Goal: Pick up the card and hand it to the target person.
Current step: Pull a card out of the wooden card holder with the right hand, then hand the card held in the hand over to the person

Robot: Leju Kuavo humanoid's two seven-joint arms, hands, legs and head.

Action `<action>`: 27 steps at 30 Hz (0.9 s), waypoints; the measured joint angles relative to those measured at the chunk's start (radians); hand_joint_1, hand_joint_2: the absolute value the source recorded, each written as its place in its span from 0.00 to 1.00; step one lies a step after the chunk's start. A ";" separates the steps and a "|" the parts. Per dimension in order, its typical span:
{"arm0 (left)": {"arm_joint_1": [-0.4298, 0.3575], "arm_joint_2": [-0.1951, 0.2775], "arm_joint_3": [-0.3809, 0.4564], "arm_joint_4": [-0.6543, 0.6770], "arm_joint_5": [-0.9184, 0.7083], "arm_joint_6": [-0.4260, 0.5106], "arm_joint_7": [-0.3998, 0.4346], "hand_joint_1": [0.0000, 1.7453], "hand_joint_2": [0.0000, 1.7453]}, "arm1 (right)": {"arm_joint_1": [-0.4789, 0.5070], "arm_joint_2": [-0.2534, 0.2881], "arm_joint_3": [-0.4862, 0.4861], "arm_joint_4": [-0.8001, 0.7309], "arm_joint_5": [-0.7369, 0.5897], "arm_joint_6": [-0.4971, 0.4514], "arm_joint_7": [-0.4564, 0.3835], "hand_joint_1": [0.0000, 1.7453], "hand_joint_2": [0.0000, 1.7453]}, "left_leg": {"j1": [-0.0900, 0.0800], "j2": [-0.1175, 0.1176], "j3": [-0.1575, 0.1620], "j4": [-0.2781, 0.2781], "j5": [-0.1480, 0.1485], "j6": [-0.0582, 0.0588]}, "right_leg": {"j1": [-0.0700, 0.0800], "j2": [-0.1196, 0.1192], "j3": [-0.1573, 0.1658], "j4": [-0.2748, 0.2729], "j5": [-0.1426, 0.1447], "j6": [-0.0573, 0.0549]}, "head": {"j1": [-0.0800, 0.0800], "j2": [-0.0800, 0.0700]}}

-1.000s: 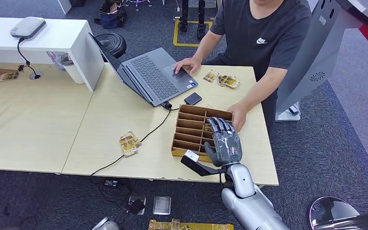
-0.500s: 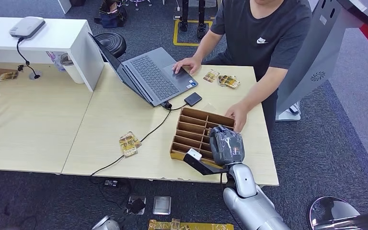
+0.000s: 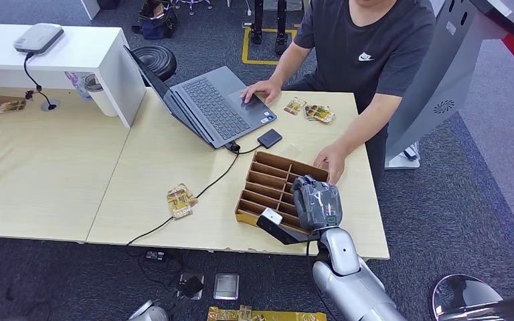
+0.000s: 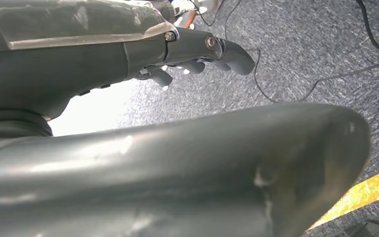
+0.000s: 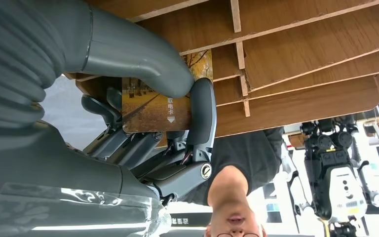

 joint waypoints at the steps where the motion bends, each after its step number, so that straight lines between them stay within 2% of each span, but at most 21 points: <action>1: 0.000 0.000 0.000 0.000 -0.001 0.000 0.000 0.00 0.00 | 0.002 0.000 -0.003 -0.005 0.008 0.000 0.000 1.00 1.00 | 0.000 0.000 0.000 0.000 0.000 0.000 | 0.000 0.000 0.000 0.000 0.000 0.000 | 0.000 0.000; 7: 0.000 0.000 -0.001 0.000 -0.009 0.000 -0.002 0.00 0.00 | 0.038 -0.004 -0.048 -0.076 0.069 -0.001 -0.014 1.00 1.00 | 0.000 0.000 -0.001 0.000 0.000 0.000 | 0.000 0.000 -0.001 0.000 0.000 0.000 | 0.000 0.000; 14: 0.000 -0.001 -0.001 0.000 -0.018 -0.002 -0.003 0.00 0.00 | 0.087 -0.009 -0.118 -0.226 0.117 -0.001 -0.048 1.00 1.00 | 0.000 0.000 -0.002 0.000 0.000 0.000 | 0.000 0.000 -0.002 0.000 0.000 0.000 | 0.000 0.000; 22: 0.001 -0.001 -0.002 0.000 -0.013 0.006 -0.010 0.00 0.00 | 0.111 -0.008 -0.172 -0.399 0.125 -0.001 -0.100 0.97 1.00 | 0.000 0.000 -0.002 0.000 0.000 0.000 | 0.000 0.000 -0.001 0.000 0.000 0.000 | 0.000 0.000; 27: 0.001 -0.001 -0.002 0.000 -0.009 0.012 -0.015 0.00 0.00 | 0.107 -0.006 -0.180 -0.455 0.123 0.000 -0.117 0.97 1.00 | 0.000 0.000 -0.002 0.000 0.000 0.000 | 0.000 0.000 -0.001 0.000 0.000 0.000 | 0.000 0.000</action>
